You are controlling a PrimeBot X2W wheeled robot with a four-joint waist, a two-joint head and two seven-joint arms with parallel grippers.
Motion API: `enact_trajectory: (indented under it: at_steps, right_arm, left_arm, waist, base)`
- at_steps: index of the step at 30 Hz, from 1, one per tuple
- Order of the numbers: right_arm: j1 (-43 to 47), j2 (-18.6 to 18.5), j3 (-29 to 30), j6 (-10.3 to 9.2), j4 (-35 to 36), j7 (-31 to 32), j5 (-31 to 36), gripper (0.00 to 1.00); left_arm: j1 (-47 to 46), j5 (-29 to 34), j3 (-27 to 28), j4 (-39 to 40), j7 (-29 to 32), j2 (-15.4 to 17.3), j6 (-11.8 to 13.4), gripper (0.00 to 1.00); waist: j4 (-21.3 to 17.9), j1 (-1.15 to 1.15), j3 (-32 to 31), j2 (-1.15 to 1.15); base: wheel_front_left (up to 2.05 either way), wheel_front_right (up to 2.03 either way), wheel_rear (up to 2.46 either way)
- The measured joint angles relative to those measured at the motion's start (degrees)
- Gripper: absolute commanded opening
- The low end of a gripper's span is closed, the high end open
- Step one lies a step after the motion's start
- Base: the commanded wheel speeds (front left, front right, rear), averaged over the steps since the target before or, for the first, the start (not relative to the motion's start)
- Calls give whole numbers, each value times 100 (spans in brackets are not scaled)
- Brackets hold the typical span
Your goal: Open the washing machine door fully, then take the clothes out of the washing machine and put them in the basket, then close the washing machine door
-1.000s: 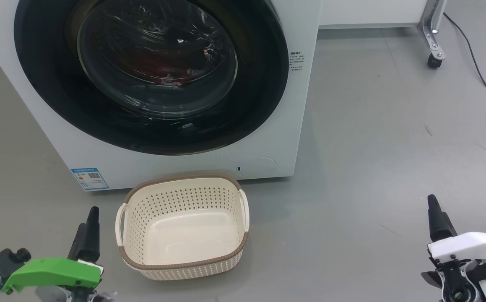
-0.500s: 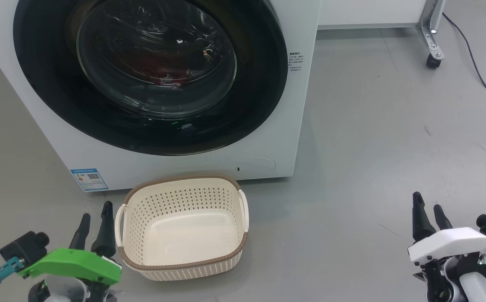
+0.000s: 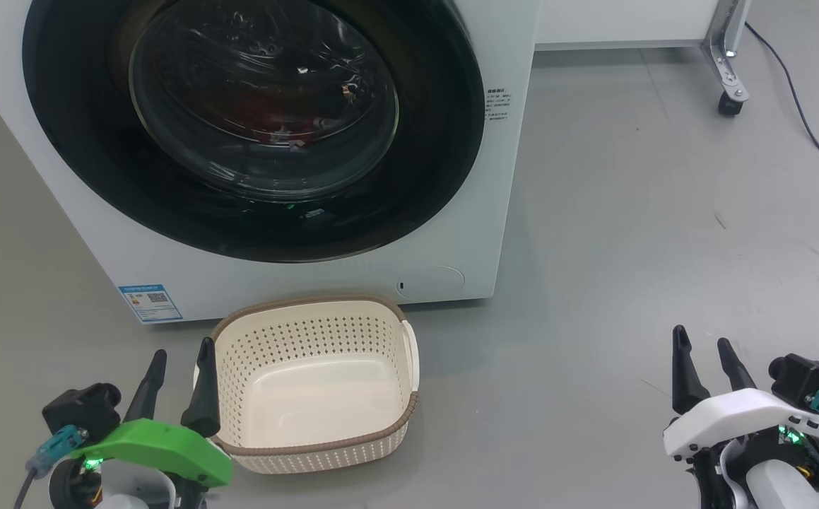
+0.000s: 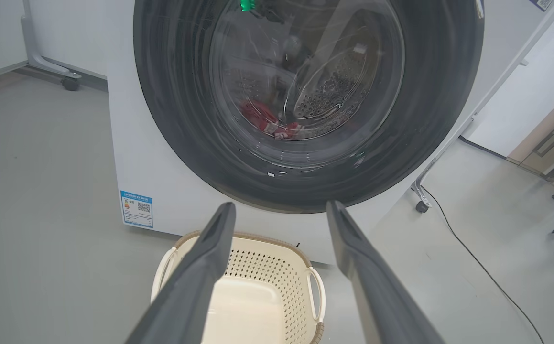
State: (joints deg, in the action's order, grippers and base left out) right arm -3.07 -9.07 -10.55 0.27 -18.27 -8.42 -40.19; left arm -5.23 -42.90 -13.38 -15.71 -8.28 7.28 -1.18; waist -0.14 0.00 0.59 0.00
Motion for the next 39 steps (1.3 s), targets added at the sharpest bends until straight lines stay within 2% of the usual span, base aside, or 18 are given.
enact_trajectory:
  at_steps: [30, 39]
  right_arm:
    - [-4, 0, -522, -287, -29, -559, 2198, 100]
    - [-4, 33, -474, -290, -62, -560, 2270, 100]
  left_arm:
    - [-1, 2154, -348, -115, -592, -32, 297, 100]
    - [-1, 2251, -307, -216, -601, -76, 298, 100]
  waist:
    - [6, 0, -25, 0]
    - [2, 0, -18, 0]
  base:
    - [0, 0, 0]
    - [0, 0, 0]
